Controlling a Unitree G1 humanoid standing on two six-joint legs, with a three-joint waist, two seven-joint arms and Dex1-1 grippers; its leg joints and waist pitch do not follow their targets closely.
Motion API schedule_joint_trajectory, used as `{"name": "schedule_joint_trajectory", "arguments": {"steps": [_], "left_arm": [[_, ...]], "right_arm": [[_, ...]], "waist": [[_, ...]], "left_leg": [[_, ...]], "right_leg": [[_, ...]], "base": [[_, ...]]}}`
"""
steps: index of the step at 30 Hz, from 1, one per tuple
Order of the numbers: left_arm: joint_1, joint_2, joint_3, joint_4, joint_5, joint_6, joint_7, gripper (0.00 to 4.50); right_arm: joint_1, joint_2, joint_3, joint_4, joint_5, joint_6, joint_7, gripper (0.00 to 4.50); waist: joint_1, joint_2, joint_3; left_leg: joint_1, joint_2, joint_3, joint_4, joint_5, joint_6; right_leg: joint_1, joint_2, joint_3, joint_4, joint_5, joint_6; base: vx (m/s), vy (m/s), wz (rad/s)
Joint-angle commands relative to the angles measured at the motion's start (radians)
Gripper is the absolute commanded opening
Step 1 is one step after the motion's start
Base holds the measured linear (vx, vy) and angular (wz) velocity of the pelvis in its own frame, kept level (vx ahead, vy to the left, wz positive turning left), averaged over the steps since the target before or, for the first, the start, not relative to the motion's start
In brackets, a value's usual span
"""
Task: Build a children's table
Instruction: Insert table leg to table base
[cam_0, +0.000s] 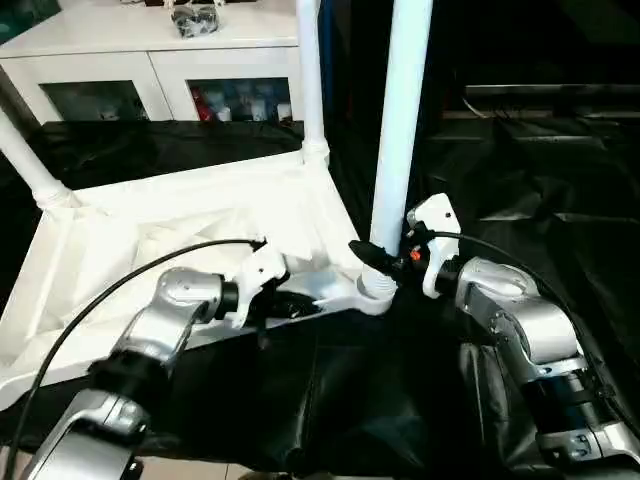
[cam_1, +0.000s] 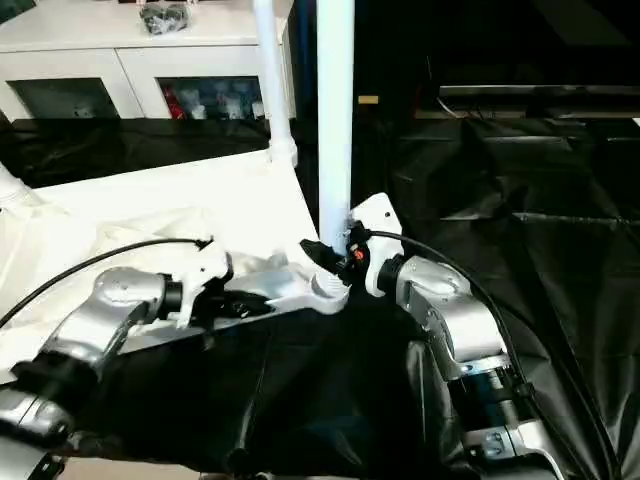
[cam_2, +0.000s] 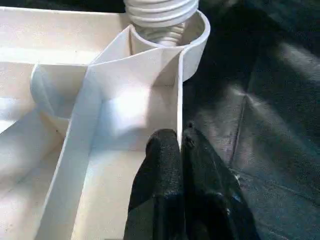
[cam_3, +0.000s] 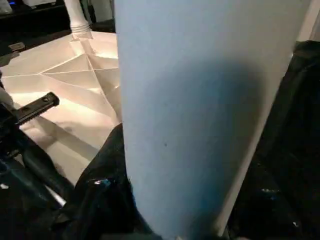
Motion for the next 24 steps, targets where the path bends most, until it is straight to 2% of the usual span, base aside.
{"name": "schedule_joint_trajectory", "arguments": {"steps": [1,6,11,16,19,24], "left_arm": [[0.004,0.005,0.005,-0.038,-0.019,0.006,-0.010,0.00],[0.006,0.015,0.003,-0.049,-0.007,0.004,0.003,0.00],[0.013,0.039,0.006,-0.069,0.005,0.005,0.006,0.00],[0.043,0.073,0.004,-0.136,-0.013,0.018,-0.038,0.00],[0.046,0.076,0.005,-0.143,-0.016,0.022,-0.038,0.00],[0.042,0.071,0.010,-0.135,-0.012,0.015,-0.010,0.00]], "right_arm": [[0.029,-0.004,0.019,-0.012,0.008,0.024,0.032,1.90],[0.047,-0.008,0.037,-0.049,0.020,0.039,0.055,1.90],[0.056,-0.011,0.040,-0.065,0.020,0.044,0.063,1.90],[0.055,-0.001,0.031,-0.033,0.008,0.014,0.060,1.90],[0.057,0.006,0.027,-0.025,0.012,0.005,0.060,1.90],[0.082,0.014,0.018,-0.008,0.011,-0.024,0.063,1.90]], "waist": [[0.003,-0.015,-0.062],[0.005,-0.015,-0.067],[0.006,-0.014,-0.065],[0.003,-0.013,-0.065],[0.002,-0.011,-0.064],[-0.001,-0.013,-0.064]], "left_leg": [[0.017,0.080,-0.038,-0.082,-0.192,0.047],[0.018,0.079,-0.037,-0.079,-0.152,0.061],[0.017,0.080,-0.038,-0.081,-0.164,0.056],[0.017,0.080,-0.038,-0.082,-0.169,0.053],[0.019,0.079,-0.038,-0.083,-0.177,0.047],[0.018,0.079,-0.038,-0.083,-0.185,0.039]], "right_leg": [[0.044,-0.069,0.044,-0.073,-0.165,-0.262],[0.046,-0.068,0.043,-0.068,-0.101,-0.269],[0.045,-0.067,0.042,-0.069,-0.114,-0.269],[0.045,-0.068,0.042,-0.068,-0.110,-0.274],[0.044,-0.066,0.042,-0.068,-0.113,-0.274],[0.045,-0.067,0.043,-0.068,-0.106,-0.277]], "base": [[0.000,0.000,0.00],[0.000,0.000,0.00],[0.000,0.000,0.00],[0.000,0.000,0.00],[0.000,0.000,0.00],[0.000,0.000,0.00]]}}
